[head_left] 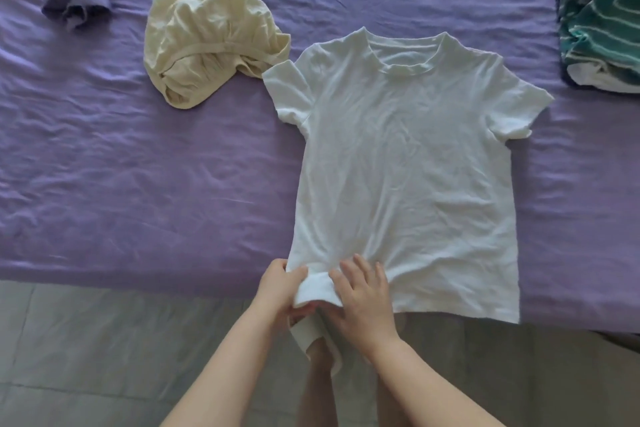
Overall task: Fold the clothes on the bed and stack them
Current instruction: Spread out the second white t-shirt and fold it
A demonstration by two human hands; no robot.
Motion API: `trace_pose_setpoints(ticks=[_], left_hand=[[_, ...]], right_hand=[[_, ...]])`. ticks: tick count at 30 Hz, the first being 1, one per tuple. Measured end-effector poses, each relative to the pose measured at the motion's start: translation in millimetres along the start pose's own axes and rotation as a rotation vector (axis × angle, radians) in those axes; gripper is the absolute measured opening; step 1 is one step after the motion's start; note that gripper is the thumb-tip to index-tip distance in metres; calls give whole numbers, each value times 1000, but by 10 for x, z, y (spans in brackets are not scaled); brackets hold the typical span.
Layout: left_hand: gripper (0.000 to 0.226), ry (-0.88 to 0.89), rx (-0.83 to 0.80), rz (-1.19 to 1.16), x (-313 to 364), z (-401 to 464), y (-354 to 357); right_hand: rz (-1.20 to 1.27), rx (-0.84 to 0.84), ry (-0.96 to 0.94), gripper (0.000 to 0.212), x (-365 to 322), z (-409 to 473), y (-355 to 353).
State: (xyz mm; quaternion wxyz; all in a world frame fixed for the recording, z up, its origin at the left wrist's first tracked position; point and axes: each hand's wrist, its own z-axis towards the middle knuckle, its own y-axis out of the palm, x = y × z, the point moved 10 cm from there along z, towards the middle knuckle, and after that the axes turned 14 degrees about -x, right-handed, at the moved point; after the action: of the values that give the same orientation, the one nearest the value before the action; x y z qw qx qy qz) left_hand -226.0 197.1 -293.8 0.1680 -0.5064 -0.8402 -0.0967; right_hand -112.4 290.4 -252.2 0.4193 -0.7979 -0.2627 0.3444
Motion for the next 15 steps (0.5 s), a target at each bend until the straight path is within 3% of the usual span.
trace_pose_setpoints(ticks=[2, 4, 6, 10, 12, 14, 15], left_hand=[[22, 9, 27, -63, 65, -6, -71], [34, 60, 126, -1, 211, -27, -237], [48, 98, 221, 75, 332, -36, -390], [62, 107, 330, -3, 480, -17, -461], [61, 210, 447, 278, 784, -163, -335], [52, 545, 580, 696, 1244, -466, 21], [49, 740, 511, 842, 1386, -563, 336]], right_hand=[[87, 114, 58, 32, 88, 47, -143], [128, 130, 91, 34, 238, 34, -215], [183, 53, 88, 38, 437, -9, -199], [397, -174, 101, 19, 840, -7, -98], [463, -251, 82, 13, 926, 98, -83], [590, -314, 87, 12, 983, 208, -76], [647, -348, 97, 14, 1012, 251, -69]])
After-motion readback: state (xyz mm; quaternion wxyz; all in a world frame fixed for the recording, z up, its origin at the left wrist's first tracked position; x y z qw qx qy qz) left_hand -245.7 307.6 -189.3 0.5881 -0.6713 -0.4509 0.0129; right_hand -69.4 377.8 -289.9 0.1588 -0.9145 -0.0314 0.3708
